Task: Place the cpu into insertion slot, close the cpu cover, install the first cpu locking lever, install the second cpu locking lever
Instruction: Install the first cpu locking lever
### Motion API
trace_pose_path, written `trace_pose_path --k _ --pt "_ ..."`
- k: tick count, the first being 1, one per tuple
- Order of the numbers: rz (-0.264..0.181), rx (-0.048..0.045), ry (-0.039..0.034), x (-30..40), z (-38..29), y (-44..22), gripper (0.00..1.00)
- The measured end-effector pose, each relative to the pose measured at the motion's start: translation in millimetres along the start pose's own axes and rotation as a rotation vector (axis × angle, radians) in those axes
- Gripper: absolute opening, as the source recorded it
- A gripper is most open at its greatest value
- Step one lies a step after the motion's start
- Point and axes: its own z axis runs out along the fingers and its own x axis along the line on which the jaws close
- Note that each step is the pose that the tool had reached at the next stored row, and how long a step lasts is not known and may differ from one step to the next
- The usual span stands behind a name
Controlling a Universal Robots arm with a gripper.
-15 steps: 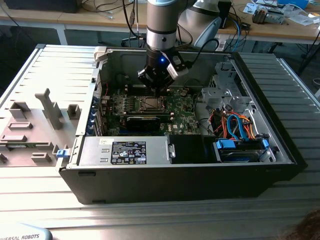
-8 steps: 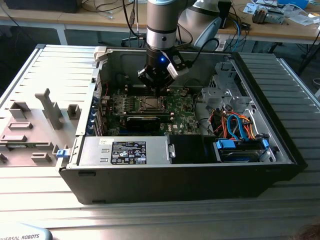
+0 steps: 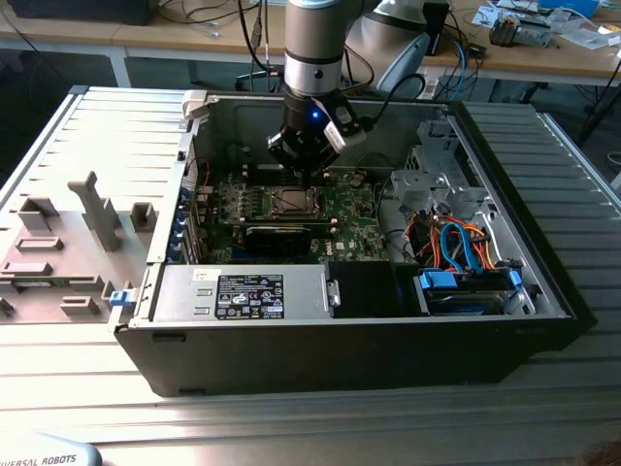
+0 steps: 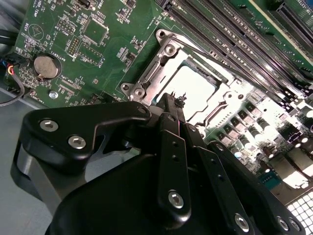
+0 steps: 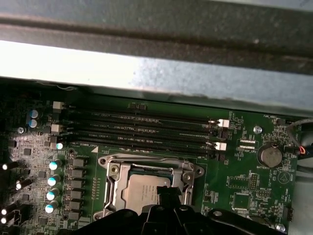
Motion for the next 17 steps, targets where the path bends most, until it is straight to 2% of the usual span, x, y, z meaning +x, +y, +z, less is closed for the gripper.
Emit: trace_pose_path --k 7,17 --pt "0.0 0.0038 0.0006 0.0 -1.4 -0.1 0.11" --pt "0.0 0.0048 0.0006 -0.1 -8.1 -0.2 0.11"
